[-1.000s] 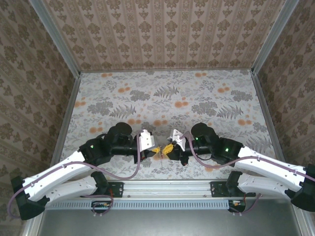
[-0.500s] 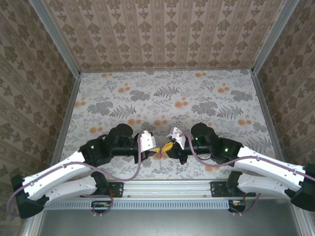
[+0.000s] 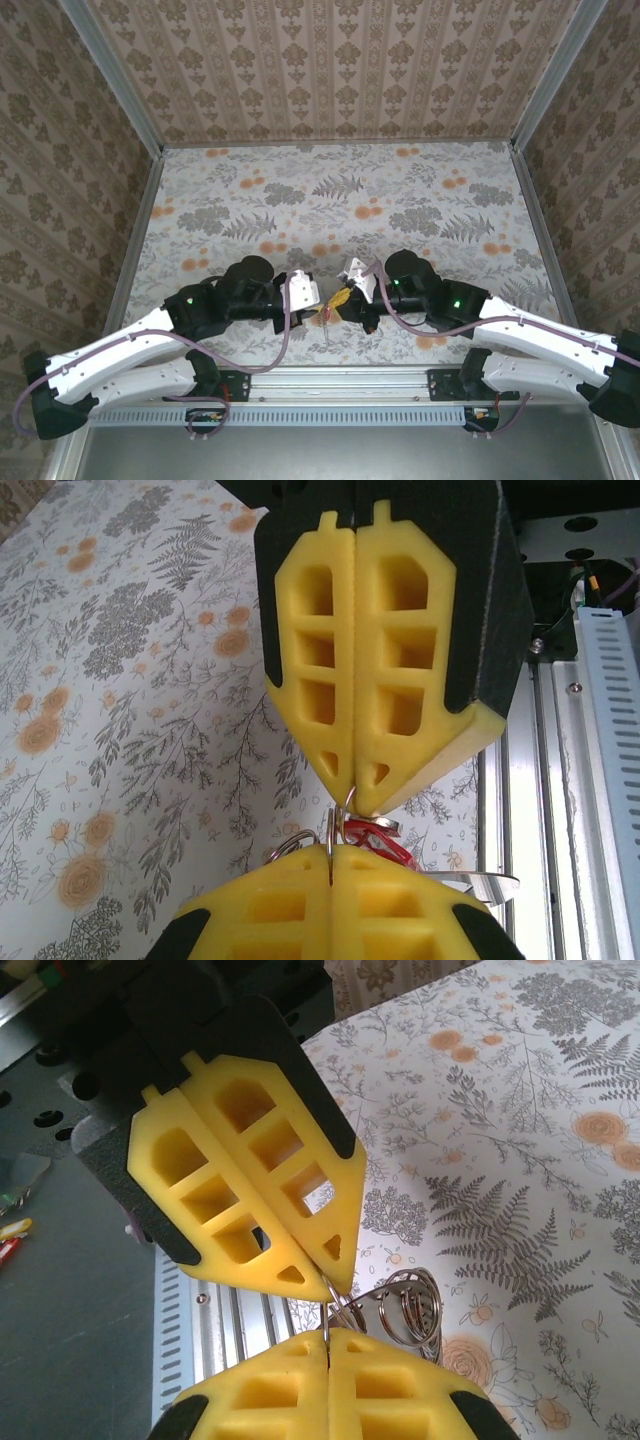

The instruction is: Put the keys on the keyring

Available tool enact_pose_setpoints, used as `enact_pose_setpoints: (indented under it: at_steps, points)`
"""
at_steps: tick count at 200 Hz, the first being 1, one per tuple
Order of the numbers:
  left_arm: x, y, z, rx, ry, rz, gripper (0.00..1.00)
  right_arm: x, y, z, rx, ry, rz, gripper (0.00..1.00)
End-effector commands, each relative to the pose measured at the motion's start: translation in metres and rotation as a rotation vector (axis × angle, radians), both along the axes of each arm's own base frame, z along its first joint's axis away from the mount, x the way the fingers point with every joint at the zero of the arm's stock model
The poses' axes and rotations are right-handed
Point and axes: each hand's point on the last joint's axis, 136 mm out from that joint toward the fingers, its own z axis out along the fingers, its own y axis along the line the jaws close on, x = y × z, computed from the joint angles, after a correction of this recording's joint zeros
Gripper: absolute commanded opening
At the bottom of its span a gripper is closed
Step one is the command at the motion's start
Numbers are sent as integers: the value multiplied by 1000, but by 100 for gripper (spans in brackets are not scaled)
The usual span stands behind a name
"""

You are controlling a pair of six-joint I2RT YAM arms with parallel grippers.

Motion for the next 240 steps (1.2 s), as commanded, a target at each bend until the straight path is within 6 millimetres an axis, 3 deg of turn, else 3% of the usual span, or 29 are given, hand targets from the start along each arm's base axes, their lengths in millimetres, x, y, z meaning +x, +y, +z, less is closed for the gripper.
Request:
enact_pose_setpoints:
  at_steps: [1, 109, 240]
  points:
    - [-8, -4, 9, -14, -18, -46, 0, 12, 3, 17, 46, -33, -57, 0]
    - [-11, -3, 8, -2, -36, -50, 0, 16, 2, 23, 68, -10, -75, 0]
    - [-15, 1, 19, -46, -57, -62, 0, 35, -6, 7, 13, 48, -166, 0]
